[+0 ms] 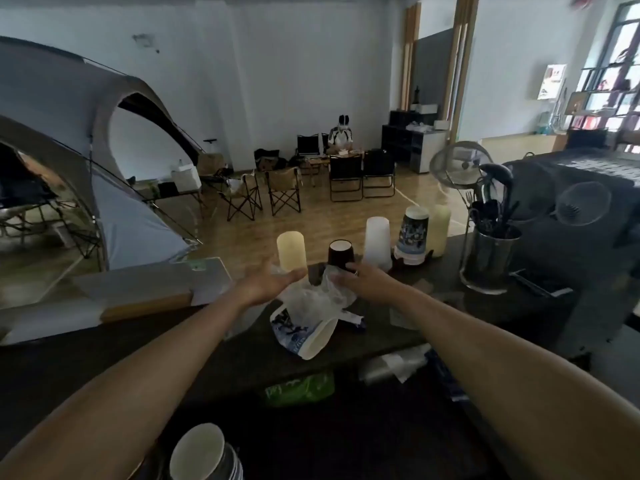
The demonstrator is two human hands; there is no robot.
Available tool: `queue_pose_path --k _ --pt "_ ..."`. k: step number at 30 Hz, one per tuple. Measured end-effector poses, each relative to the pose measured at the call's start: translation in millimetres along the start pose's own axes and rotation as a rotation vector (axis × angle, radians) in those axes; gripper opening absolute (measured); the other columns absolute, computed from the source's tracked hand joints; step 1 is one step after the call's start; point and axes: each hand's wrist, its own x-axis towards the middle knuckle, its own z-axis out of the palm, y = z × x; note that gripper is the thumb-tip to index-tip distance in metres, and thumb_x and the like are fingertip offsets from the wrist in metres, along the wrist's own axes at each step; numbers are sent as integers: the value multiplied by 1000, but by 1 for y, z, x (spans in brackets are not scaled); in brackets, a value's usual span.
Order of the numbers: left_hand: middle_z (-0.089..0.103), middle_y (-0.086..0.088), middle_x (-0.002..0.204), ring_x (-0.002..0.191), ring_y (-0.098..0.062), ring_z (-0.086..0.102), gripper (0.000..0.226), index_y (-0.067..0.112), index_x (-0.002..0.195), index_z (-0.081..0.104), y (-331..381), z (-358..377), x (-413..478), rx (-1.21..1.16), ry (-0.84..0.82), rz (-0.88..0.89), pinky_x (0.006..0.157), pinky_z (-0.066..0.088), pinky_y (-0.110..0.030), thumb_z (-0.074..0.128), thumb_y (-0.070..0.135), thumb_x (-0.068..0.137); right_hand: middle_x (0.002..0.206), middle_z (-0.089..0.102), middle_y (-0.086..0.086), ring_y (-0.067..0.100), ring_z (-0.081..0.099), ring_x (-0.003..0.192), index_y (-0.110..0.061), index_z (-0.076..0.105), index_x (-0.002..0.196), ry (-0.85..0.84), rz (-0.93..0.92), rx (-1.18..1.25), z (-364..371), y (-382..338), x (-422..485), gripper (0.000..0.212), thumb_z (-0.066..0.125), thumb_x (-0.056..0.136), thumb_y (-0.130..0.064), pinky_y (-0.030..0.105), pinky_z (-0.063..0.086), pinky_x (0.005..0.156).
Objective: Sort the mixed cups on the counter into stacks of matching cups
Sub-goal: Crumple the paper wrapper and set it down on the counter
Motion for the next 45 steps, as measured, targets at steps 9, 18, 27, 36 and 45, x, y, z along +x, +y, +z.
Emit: queue_pose_path --k 9,18,27,36,45 --pt "70 -4 114 102 -16 65 42 17 112 70 -10 57 11 -282 -114 -153 78 55 -31 79 41 78 153 38 9 28 36 140 -17 32 151 -21 88 -2 58 30 35 74 64 89 -44 39 29 115" --pt "68 -9 117 99 -20 65 32 11 123 62 3 88 7 139 -71 -19 76 47 -27 60 25 95 127 59 15 30 57 117 -4 54 128 -115 -34 -382 67 38 47 34 50 98 -21 35 45 93" --pt "69 -3 106 102 -18 66 49 13 120 62 30 74 6 -466 7 95 82 57 -30 81 11 75 113 65 13 28 63 105 -4 60 115 71 -138 -416 26 39 41 25 43 101 -15 30 41 73" --pt "71 -2 96 85 -9 67 36 11 107 69 132 115 17 -412 -118 262 65 53 -16 83 14 74 149 39 12 40 22 142 -25 43 142 169 226 -513 -57 103 22 60 37 88 -50 60 17 113" --pt "70 -9 114 105 -20 65 46 10 117 68 172 180 38 -140 -444 390 94 53 -37 82 21 74 143 45 19 43 38 134 -14 43 142 -15 418 -502 -78 176 12 60 52 88 -37 56 29 111"
